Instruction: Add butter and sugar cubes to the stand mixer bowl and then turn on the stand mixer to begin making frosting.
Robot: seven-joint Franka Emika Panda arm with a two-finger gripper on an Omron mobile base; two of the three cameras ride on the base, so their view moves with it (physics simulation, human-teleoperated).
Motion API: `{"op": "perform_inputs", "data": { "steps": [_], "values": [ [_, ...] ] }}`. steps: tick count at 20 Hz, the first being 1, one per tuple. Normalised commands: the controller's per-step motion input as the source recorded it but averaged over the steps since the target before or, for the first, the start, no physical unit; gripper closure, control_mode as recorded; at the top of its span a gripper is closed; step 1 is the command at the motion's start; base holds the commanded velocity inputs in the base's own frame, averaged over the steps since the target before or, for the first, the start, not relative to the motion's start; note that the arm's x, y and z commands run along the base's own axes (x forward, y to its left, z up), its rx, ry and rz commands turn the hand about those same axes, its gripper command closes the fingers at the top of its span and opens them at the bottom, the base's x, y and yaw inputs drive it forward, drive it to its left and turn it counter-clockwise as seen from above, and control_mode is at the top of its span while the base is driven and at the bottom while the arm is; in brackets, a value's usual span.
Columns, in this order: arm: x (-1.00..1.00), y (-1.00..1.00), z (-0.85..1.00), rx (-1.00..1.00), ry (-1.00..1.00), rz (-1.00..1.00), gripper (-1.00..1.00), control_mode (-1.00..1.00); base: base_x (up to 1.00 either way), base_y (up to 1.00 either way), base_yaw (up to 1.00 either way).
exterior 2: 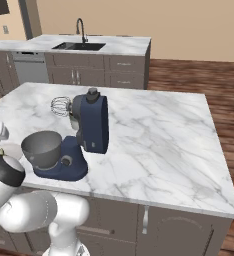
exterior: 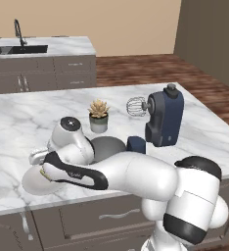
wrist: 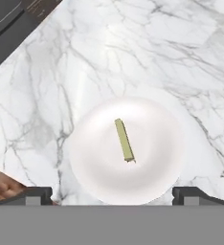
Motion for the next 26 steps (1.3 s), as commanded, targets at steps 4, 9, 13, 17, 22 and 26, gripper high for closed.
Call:
{"op": "perform_inputs", "data": {
  "steps": [4, 9, 13, 17, 22, 26],
  "values": [
    [0.0, 0.0, -0.35, -0.02, 0.0, 0.0, -1.0, -1.0, 0.0, 0.0, 0.0],
    [0.0, 0.0, -0.25, -0.04, 0.01, 0.0, -1.0, -1.0, 0.0, 0.0, 0.0],
    [0.07, -0.02, -0.11, -0.04, 0.07, 0.0, -1.0, -1.0, 0.0, 0.0, 0.0],
    [0.23, -0.06, -0.19, -0.04, 0.04, 0.0, -1.0, -1.0, 0.0, 0.0, 0.0],
    [0.35, 0.0, -0.34, -0.12, 0.04, 0.0, -1.0, -1.0, 0.0, 0.0, 0.0],
    [0.14, 0.01, -0.23, -0.08, 0.05, 0.0, -1.0, -1.0, 0.0, 0.0, 0.0]
  ]
}}
